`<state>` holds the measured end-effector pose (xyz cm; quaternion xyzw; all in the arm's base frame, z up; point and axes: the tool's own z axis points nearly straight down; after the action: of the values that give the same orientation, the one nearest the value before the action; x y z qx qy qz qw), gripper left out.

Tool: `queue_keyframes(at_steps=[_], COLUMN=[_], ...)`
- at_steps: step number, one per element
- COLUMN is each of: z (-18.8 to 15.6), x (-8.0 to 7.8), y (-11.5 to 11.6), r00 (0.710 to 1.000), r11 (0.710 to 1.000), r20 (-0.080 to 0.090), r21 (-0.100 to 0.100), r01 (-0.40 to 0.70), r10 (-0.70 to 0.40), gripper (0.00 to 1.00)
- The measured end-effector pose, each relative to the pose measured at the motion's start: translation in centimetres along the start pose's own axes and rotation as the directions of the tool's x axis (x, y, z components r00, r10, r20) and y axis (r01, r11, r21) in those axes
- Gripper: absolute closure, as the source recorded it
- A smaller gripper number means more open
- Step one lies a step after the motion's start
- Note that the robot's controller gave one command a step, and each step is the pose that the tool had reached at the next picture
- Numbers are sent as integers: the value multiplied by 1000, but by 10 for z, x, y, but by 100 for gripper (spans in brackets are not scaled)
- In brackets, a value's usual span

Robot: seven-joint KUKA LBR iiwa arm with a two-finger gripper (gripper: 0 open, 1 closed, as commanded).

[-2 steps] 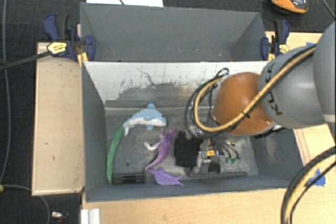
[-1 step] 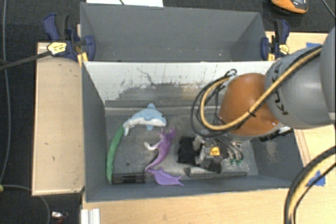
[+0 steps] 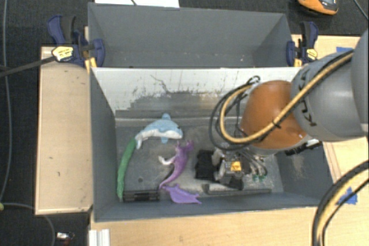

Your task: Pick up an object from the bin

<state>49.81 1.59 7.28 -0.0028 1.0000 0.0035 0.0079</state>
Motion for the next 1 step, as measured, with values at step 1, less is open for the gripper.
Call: queue_keyframes(at_steps=[1], z=[-3], x=[0], y=[0], r00=[1000], r11=[1000], r20=[1], r21=[0], r01=[-1], r10=[1], gripper=[100])
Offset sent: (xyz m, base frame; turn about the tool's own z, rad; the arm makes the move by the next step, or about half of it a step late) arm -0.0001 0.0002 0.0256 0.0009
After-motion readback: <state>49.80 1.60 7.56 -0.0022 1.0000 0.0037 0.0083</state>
